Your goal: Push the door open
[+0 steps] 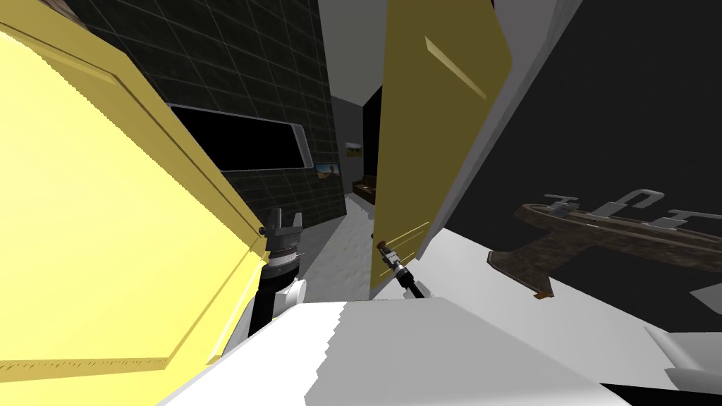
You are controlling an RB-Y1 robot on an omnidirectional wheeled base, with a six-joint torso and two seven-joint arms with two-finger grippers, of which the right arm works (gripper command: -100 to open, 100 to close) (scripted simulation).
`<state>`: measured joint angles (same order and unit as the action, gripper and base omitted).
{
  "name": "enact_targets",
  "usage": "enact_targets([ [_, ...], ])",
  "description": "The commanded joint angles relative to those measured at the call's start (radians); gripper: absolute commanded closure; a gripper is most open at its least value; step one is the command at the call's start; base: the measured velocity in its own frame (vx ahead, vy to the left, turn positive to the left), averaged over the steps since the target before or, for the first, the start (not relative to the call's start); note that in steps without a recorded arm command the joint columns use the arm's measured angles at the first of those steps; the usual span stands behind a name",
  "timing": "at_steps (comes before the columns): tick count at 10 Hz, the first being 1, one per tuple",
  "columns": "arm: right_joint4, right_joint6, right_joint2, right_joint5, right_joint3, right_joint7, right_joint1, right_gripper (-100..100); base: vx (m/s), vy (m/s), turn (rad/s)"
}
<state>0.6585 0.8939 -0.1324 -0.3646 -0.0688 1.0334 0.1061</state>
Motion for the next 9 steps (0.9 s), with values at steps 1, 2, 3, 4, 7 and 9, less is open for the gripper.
enact_targets([
  [1,0.013,-0.004,0.000,0.004,-0.003,-0.028,-0.001,100,0.024,0.007,-0.006],
  [2,0.011,-0.004,0.001,0.011,-0.005,-0.059,0.000,100,0.024,0.011,-0.010],
  [3,0.010,-0.004,0.001,0.018,-0.008,-0.088,0.001,100,0.033,0.017,-0.022],
  [4,0.008,-0.004,0.002,0.027,-0.012,-0.115,0.003,100,0.040,0.020,-0.028],
  [7,0.006,-0.005,0.002,0.036,-0.016,-0.165,0.005,100,0.029,0.011,-0.010],
  [9,0.002,-0.006,0.004,0.056,-0.024,-0.229,0.009,100,0.033,0.018,-0.026],
])
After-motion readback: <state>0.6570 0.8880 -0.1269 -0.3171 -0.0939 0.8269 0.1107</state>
